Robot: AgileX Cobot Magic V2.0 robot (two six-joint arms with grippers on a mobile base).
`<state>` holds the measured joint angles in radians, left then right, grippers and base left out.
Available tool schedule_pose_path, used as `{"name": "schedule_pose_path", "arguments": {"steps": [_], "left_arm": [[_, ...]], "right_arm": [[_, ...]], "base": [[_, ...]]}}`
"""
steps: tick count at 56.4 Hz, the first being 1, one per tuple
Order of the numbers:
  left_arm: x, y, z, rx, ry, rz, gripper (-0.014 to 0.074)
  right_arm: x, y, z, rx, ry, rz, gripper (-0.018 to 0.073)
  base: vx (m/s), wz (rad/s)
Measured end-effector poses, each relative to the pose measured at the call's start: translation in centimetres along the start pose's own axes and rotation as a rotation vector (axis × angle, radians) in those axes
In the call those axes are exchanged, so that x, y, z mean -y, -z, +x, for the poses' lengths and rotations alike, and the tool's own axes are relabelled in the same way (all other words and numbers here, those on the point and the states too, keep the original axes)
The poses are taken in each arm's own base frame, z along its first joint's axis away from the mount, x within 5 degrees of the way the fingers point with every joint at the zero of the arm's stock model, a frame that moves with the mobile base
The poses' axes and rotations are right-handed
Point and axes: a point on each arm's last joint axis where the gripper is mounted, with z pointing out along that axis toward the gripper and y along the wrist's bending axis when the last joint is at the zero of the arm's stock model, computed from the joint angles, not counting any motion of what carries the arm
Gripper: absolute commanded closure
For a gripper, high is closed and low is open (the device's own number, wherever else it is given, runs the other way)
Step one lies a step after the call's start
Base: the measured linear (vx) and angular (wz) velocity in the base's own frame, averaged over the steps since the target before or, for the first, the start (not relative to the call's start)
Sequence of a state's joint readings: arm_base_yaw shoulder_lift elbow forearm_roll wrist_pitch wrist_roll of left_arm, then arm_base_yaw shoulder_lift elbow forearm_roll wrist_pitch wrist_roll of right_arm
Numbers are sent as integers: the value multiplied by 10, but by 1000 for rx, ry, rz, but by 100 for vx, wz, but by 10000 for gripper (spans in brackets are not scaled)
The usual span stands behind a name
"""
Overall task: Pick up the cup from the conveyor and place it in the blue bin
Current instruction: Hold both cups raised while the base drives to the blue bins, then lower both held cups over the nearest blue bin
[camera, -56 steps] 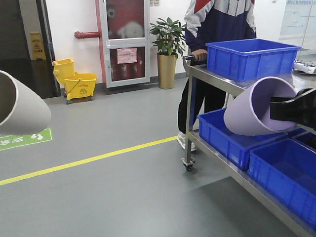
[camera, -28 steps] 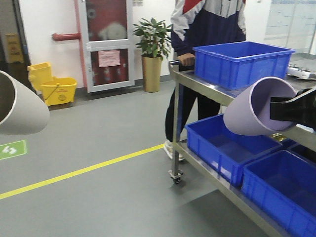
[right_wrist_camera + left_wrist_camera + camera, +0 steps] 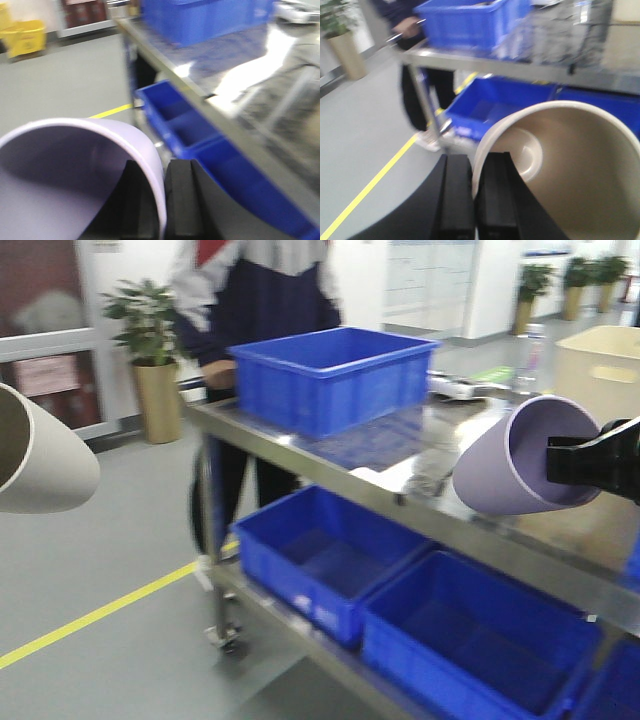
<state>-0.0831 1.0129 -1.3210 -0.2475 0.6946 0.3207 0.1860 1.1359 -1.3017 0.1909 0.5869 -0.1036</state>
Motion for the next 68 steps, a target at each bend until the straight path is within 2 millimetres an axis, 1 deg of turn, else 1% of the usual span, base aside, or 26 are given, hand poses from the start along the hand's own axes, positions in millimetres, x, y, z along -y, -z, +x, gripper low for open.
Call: {"name": "schedule_pose_path", "arguments": {"steps": [30,68], "left_arm": [[0,0,0,0,0,0,594],[0,0,0,-1,1,1,594]], "right_arm": [[0,0,0,0,0,0,569],[0,0,0,0,0,0,568]], "base": [[31,-70],[25,-46]]}}
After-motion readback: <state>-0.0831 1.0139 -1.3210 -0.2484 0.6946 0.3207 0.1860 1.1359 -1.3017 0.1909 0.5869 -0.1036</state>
